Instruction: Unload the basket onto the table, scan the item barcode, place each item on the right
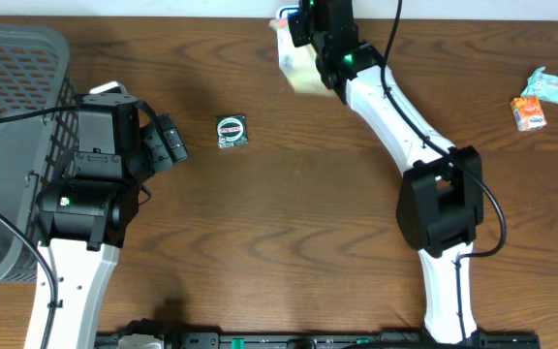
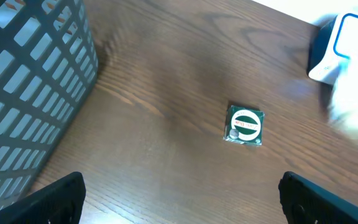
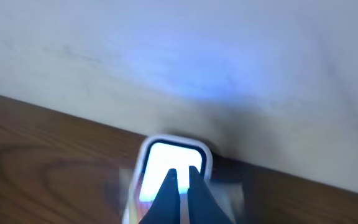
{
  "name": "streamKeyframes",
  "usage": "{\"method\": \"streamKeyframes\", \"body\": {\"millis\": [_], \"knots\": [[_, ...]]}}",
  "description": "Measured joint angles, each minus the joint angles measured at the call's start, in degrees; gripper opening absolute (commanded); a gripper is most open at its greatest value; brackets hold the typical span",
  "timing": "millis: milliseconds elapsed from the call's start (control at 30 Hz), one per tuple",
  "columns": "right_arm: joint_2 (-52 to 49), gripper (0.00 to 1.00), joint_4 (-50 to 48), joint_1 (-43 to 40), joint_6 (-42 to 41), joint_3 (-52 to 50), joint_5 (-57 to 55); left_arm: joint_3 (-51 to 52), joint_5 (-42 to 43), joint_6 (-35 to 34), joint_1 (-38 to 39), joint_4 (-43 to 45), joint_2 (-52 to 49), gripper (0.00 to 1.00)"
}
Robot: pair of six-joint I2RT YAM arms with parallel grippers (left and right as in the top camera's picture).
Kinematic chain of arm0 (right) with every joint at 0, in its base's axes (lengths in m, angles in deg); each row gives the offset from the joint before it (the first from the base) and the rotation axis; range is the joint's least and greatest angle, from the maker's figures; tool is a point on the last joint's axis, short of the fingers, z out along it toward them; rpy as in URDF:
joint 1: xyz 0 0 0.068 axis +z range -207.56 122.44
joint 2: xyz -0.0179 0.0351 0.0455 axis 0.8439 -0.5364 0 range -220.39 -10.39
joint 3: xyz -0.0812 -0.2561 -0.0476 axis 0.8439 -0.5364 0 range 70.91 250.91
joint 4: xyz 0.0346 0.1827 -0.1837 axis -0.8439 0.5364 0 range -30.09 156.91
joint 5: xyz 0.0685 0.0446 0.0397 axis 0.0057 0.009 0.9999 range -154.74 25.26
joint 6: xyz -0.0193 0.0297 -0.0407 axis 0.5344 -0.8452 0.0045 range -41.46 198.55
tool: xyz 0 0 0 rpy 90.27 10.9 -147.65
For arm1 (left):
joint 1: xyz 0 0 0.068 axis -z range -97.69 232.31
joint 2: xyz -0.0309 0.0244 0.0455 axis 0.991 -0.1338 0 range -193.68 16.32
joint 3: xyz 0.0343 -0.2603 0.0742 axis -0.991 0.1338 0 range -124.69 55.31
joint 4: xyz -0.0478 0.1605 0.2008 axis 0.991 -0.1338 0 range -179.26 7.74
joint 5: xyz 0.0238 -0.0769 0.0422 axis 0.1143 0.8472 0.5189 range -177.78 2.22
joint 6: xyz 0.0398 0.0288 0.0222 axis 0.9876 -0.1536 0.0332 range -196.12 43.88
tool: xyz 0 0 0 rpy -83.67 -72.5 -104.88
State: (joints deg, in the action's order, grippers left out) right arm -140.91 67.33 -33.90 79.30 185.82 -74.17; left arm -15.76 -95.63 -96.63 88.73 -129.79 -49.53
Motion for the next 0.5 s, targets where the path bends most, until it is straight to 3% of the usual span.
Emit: {"method": "streamKeyframes", "body": {"millis": [67,133,167,233,300,433,500], "knots": [[-1.1,0.03,0.7,-0.2,0.2,0.0,-0.5,0.0,0.0,0.0,0.0,0.0,0.0,0.98],[-2.3,0.14,2.2,-0.4,0.1,0.0,-0.8,0.0,0.0,0.0,0.0,0.0,0.0,0.98],[-2.6,0.36,3.1,-0.5,0.2,-0.1,-0.9,0.0,0.0,0.0,0.0,0.0,0.0,0.98],[-2.9,0.68,5.3,-0.6,0.5,-0.3,-1.0,0.0,0.0,0.0,0.0,0.0,0.0,0.98],[-2.9,0.86,9.4,-0.6,0.6,-0.3,-1.4,0.0,0.0,0.0,0.0,0.0,0.0,0.98],[-2.9,0.99,20.1,-0.7,-0.7,-0.3,-1.8,0.0,0.0,0.0,0.0,0.0,0.0,0.98],[-2.8,0.99,27.0,-0.9,-2.4,-0.3,-1.7,0.0,0.0,0.0,0.0,0.0,0.0,0.98]]}}
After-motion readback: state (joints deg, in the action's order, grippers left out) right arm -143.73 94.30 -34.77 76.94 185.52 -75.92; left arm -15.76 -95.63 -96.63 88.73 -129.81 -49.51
